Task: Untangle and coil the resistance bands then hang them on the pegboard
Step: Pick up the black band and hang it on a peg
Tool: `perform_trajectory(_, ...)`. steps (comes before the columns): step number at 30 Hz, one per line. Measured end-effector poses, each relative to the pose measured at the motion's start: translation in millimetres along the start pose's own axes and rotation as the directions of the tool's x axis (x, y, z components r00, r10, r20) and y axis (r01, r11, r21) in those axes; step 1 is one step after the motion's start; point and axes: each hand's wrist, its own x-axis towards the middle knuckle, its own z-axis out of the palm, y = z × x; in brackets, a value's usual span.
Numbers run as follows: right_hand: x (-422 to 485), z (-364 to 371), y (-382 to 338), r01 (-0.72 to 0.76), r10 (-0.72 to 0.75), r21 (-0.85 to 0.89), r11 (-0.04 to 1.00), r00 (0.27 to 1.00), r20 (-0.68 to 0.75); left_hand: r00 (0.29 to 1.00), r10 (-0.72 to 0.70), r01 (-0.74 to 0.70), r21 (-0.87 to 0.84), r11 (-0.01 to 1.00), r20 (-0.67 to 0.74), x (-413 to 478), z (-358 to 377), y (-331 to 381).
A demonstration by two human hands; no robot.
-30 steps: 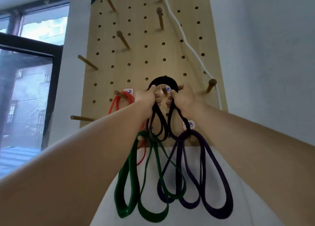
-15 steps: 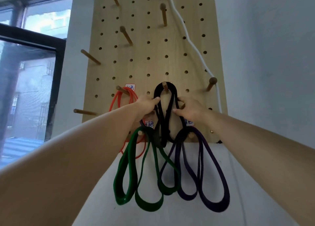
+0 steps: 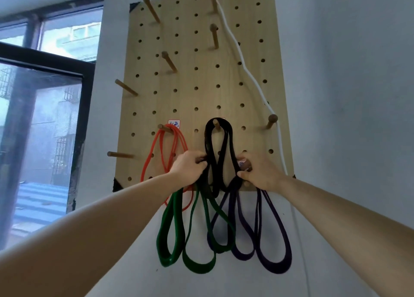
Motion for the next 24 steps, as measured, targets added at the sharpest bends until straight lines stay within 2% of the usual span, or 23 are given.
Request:
perform_trajectory(2, 3, 1, 0, -0.011, 0.011, -0.004, 1.000, 1.000, 0.015, 0.988, -0.059, 0.053, 0.049, 0.997, 0.145, 8, 8, 7)
perform_trajectory(5, 7, 4, 3, -0.008, 0.009, -0.019, 1.000, 0.999, 0.041, 0.948, -0.093, 0.055, 0.129, 0.990, 0.305, 21, 18, 13)
perform_trajectory(8, 13, 8, 5, -0.014, 0.019, -0.050, 0.999, 0.996, 0.087, 0.904, -0.092, -0.035, 0.285, 0.958, 0.418, 29, 17, 14)
perform_trajectory(11, 18, 10, 1, -0.025, 0.041, -0.100, 0.995, 0.986, 0.161, 0.939, -0.078, -0.110, 0.508, 0.855, 0.334, 28, 9, 7)
perform_trajectory(13, 20, 10, -3, -0.024, 0.052, -0.131, 0.991, 0.974, 0.219, 0.976, -0.019, -0.100, 0.529, 0.843, 0.215, 26, 5, -1)
perform_trajectory(16, 24, 7, -6, -0.045, 0.092, -0.173, 0.984, 0.958, 0.273, 0.997, 0.081, -0.076, 0.379, 0.922, 0.002, 19, 3, -13)
perform_trajectory(19, 25, 4, -7, -0.042, 0.094, -0.190, 0.981, 0.956, 0.277, 0.990, 0.110, -0.096, 0.152, 0.984, -0.087, 15, 8, -27)
perform_trajectory(22, 21, 3, -6, -0.001, 0.021, -0.105, 0.994, 0.982, 0.188, 0.980, 0.107, -0.105, 0.023, 0.994, -0.168, 8, 11, -36)
perform_trajectory(24, 20, 3, -1, 0.041, -0.032, -0.116, 0.992, 0.996, 0.078, 0.969, 0.132, -0.134, 0.003, 0.991, -0.209, 1, 15, -41)
